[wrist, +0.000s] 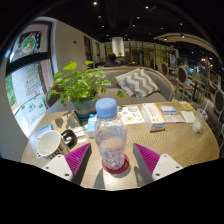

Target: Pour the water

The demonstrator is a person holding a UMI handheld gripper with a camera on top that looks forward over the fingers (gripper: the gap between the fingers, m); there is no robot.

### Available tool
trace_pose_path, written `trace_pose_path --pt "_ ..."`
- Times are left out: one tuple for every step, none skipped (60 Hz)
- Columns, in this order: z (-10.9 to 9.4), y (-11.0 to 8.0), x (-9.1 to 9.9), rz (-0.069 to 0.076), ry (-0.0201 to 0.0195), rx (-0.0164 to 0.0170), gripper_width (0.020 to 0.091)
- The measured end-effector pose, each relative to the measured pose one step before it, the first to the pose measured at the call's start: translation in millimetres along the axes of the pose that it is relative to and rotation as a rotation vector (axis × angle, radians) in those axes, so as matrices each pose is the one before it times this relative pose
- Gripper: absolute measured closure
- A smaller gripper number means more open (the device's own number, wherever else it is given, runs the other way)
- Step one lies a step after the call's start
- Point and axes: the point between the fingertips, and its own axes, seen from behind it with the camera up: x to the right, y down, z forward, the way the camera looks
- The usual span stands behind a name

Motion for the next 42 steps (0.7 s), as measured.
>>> trace_pose_path --pt "-5.39 0.09 -0.36 -0.0034 0.00422 -0.00125 0.0252" --pt "-6.92 1.16 -0.57 -0.0018 0.00522 -0.00223 0.0249" --pt "-5.66 0.88 0.29 -0.0019 0.00634 -0.00478 0.0249" --pt "-5.85 0.70 0.28 -0.0006 0.00696 -0.00519 0.0247" --pt "-6.11 0.42 -0.17 0.0005 0.00659 -0.00440 0.0246" --pt "-6.78 0.29 -0.70 0.0008 0.00480 -0.00352 0.0245" --pt "-5.99 -1.29 -0.33 -0.0009 0.00251 -0.00444 0.0246" --pt "-9.60 1.16 -2.17 0.0021 0.00333 -0.00192 0.0248" --pt "-7.88 0.47 -1.36 0.0017 0.00289 -0.00288 0.0250" --pt "-8.41 0.41 -1.35 0.0020 0.00290 -0.00211 0.0248" --pt "-8.48 0.35 -1.36 0.0019 0.00252 -0.00178 0.0248" --pt "-8.80 0.57 -1.62 0.0012 0.00209 -0.00203 0.0250" --pt "-8.98 1.14 -1.35 0.0006 0.00287 -0.00386 0.0250" --pt "-7.93 -0.38 -0.18 -0.0007 0.00342 -0.00698 0.0248" --pt "-10.60 1.78 -1.80 0.0012 0.00469 -0.00092 0.0249" --pt "-9.13 0.83 -1.43 0.0007 0.00292 0.00067 0.0249" --pt "-9.23 1.00 -1.77 -0.0005 0.00159 0.00216 0.0250" --pt "-8.93 1.48 -1.74 -0.0020 0.00115 0.00085 0.0250" --pt "-8.62 2.59 -1.43 -0.0027 0.00214 -0.00337 0.0251" --pt "-8.31 3.63 -1.23 -0.0025 0.00377 -0.00826 0.0250" --pt "-8.37 4.00 -1.03 -0.0016 0.00401 -0.00935 0.0251" --pt "-6.44 1.95 -0.11 -0.0004 0.00308 -0.00645 0.0248" --pt "-9.13 2.47 -1.88 -0.0001 0.00297 0.00005 0.0248" --pt "-7.59 1.90 -1.36 0.0011 0.00217 0.00352 0.0248" --pt "-7.40 1.69 -1.07 0.0016 0.00228 0.00423 0.0250" --pt "-6.76 2.36 -1.13 0.0010 0.00229 0.00267 0.0249" --pt "-6.13 2.98 -0.72 -0.0001 0.00297 -0.00091 0.0250" --pt "-5.74 3.76 -0.12 -0.0005 0.00453 -0.00452 0.0251" --pt "-4.38 3.99 0.69 0.0000 0.00584 -0.00599 0.0251" --pt "-5.32 3.74 0.28 0.0002 0.00703 -0.00659 0.0253" --pt "-5.58 3.95 0.10 -0.0007 0.00590 -0.00358 0.0250" --pt "-4.28 3.22 -0.11 -0.0013 0.00314 -0.00164 0.0250" --pt "-3.67 2.39 0.29 -0.0013 0.00263 0.00027 0.0251" --pt "-3.52 2.03 0.17 -0.0017 0.00228 0.00096 0.0250" --pt "-3.31 2.06 0.19 -0.0021 0.00258 0.00060 0.0251" --pt "-3.01 1.58 0.56 -0.0030 0.00245 -0.00018 0.0249" --pt "-2.75 1.39 0.23 -0.0038 0.00309 0.00003 0.0250" --pt "-2.56 1.18 0.93 -0.0040 0.00394 0.00050 0.0250" --pt "-2.10 1.04 1.50 -0.0038 0.00537 0.00062 0.0250" --pt "-1.87 1.13 1.65 -0.0021 0.00667 -0.00136 0.0250" --pt "-1.63 1.08 1.71 0.0017 0.00523 -0.00251 0.0252" --pt "-1.63 1.14 1.45 0.0045 0.00336 -0.00185 0.0249"
